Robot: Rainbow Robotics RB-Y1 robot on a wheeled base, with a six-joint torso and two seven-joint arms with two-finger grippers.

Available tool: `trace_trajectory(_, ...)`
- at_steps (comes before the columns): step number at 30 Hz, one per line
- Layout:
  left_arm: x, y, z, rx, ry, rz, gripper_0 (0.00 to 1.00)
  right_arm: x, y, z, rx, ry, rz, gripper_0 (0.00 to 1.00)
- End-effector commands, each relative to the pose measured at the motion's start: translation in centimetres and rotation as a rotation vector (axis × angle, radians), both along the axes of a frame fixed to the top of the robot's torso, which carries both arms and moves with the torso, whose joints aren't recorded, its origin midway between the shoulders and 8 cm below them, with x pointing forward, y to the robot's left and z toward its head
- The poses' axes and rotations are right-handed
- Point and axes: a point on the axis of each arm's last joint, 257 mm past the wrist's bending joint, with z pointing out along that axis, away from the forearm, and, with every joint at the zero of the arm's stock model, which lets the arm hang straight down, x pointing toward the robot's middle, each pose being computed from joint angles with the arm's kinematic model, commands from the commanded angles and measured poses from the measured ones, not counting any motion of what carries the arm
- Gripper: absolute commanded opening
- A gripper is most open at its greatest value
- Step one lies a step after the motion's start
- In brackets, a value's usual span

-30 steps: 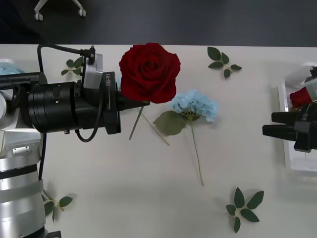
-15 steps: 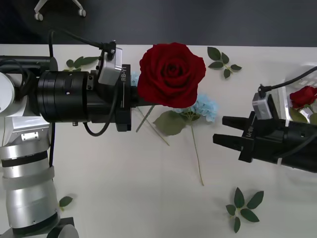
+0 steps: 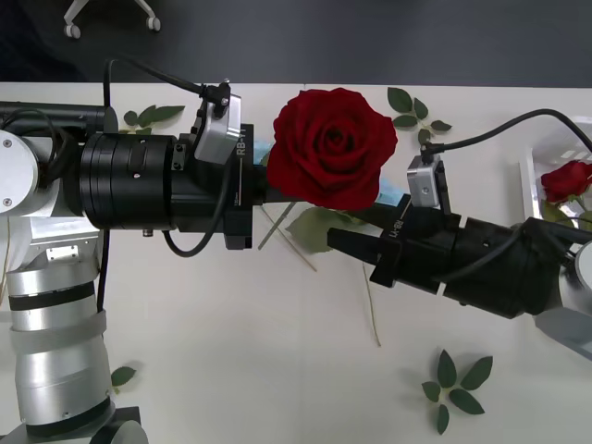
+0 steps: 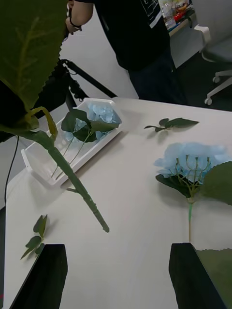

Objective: Put the red flowers into the right box and the blue flowers into the left box

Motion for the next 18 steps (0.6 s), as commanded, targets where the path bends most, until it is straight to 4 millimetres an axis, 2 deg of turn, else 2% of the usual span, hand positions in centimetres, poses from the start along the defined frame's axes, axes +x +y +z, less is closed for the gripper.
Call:
trace_trajectory(1,-0.4,-0.3,1.2,0.005,-0.084,-0.012,0.0,-0.1,1.0,1.3,0.03,-0.006,0.013,0.62)
trace_trajectory(7,-0.4,-0.3,1.2,0.005,-0.084,-0.012,0.0,-0.2,2.8,1.6,0.061,0.008,0.038,0.62)
trace_trajectory(13,-0.4,-0.3,1.2,0.005,-0.084,-0.012,0.0,0.3,5.7,0.7,0.085,0.038,0.07,0.62)
trace_trajectory(18,-0.4,-0.3,1.2,0.005,-0.084,-0.012,0.0,1.2,6.7,0.0,0.089,0.053,0.071,0.62)
